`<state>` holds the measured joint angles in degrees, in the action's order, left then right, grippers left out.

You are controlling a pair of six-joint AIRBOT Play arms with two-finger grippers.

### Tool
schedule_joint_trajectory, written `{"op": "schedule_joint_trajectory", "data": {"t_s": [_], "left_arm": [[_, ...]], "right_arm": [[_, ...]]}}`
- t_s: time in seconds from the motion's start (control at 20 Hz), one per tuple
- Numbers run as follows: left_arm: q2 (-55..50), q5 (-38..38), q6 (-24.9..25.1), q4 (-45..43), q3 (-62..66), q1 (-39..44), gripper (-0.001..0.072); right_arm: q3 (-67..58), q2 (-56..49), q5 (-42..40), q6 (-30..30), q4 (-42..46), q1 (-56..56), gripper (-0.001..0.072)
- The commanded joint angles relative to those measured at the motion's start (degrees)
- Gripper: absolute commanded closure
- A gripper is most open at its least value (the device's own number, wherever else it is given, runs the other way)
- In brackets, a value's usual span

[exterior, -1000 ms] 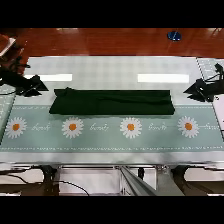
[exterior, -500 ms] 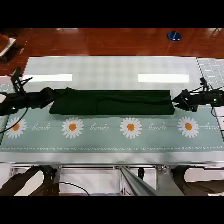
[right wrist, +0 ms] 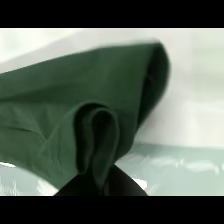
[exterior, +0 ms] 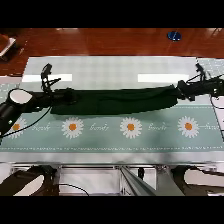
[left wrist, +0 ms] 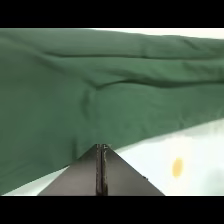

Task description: Fold the shirts.

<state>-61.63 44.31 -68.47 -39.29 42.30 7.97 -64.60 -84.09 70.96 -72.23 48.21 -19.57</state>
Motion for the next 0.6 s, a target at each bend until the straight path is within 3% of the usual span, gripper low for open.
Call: {"op": "schedule_joint_trajectory", "data": {"t_s": [0.0,0.1,0.35,0.55], "left_arm": [[-3.2,-3.8,-1.1,2.0,4.2,7.3,0.069],[-8.2,-4.9,-4.2,2.0,8.4,12.5,0.0691],[-27.9,-8.1,-6.1,1.8,24.5,26.1,0.0691],[-46.4,-1.5,-12.4,1.8,44.8,36.0,0.0691]], "right_arm": [[-0.7,11.6,4.6,-2.1,7.9,-0.7,0.0685],[0.5,19.3,6.1,-3.8,10.3,-0.6,0.0685],[3.1,35.9,9.0,-5.7,10.6,0.2,0.0685],[3.1,41.6,10.0,-7.2,8.8,0.2,0.0685]]}}
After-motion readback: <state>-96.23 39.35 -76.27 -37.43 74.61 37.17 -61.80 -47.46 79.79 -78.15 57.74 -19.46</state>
